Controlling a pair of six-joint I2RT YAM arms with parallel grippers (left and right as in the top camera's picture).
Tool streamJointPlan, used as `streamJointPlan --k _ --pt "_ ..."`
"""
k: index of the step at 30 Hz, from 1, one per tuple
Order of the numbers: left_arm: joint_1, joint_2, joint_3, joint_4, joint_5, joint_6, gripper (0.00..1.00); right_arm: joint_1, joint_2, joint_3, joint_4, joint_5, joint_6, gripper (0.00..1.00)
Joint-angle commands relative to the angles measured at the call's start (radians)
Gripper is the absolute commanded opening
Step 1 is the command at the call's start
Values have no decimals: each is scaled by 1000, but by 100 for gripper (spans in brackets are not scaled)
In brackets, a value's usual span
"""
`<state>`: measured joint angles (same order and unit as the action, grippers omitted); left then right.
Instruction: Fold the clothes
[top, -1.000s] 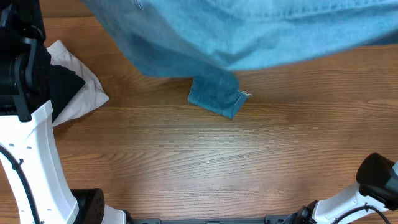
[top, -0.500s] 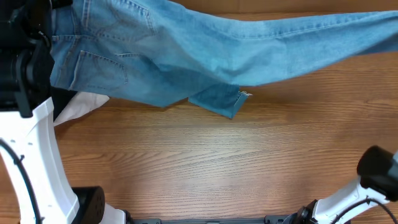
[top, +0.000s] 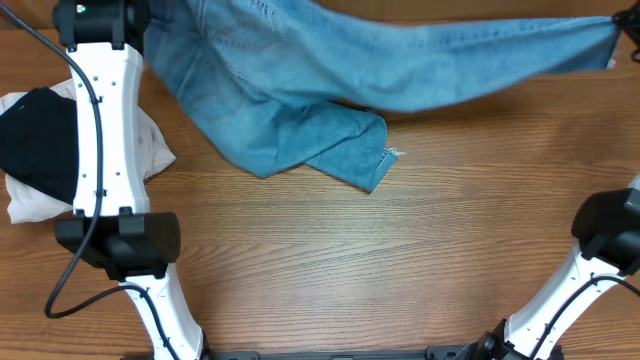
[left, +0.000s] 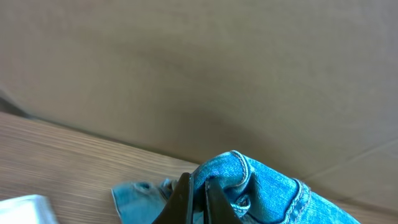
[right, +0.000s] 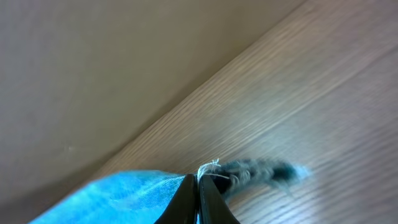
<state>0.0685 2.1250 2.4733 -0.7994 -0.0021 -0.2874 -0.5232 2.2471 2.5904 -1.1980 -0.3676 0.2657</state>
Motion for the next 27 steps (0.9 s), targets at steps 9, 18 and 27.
streamJointPlan --k 9,18,27 --pt "77 -74 73 -645 38 -50 4 -200 -17 -13 -389 286 -18 4" --pt "80 -31 -51 -872 -83 -48 4 -273 -12 -282 -307 290 43 4" --pt "136 -31 -68 -890 -38 -1 4 -420 -12 -427 -267 337 129 4"
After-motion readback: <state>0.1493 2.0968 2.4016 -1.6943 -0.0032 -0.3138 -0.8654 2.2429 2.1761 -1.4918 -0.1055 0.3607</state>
